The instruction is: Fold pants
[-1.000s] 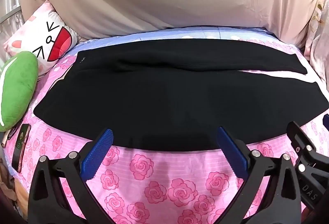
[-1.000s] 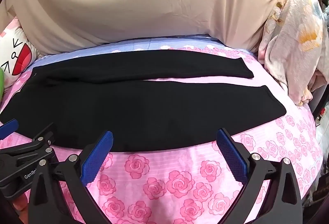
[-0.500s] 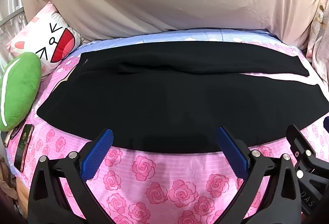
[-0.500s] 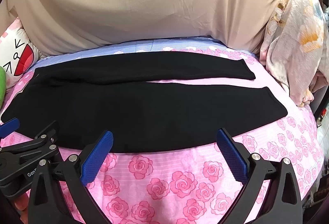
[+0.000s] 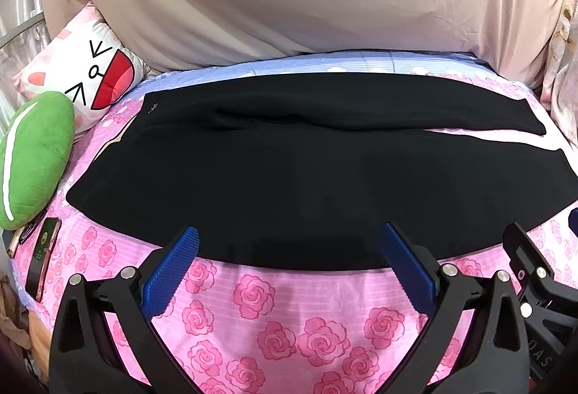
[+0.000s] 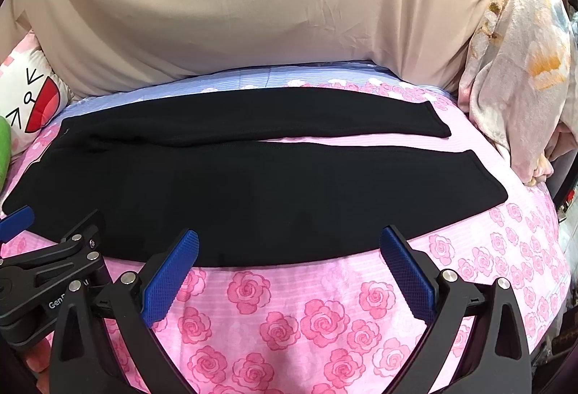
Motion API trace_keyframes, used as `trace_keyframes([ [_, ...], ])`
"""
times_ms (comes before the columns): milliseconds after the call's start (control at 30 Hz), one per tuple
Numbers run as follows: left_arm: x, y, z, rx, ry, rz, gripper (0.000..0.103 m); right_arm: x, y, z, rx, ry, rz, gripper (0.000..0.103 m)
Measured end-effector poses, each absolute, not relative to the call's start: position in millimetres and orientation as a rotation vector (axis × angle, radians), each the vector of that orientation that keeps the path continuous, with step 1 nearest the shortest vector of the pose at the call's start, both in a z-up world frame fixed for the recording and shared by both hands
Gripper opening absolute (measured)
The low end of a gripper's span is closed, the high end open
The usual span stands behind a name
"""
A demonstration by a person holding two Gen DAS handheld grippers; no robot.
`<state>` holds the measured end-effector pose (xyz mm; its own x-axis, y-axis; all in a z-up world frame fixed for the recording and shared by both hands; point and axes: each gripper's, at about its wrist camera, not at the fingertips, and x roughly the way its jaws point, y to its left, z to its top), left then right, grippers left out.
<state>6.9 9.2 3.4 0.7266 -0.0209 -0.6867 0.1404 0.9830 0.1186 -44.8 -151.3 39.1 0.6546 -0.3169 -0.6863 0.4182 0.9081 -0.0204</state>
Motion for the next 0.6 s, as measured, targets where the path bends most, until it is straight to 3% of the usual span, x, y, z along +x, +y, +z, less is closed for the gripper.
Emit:
trace_keyframes([
  [600, 10.5, 10.6, 1.7, 0.163, 0.750, -0.080, 0.098, -43.3, -149.2, 35.5, 0.140, 0.752, -0.414, 0.098],
])
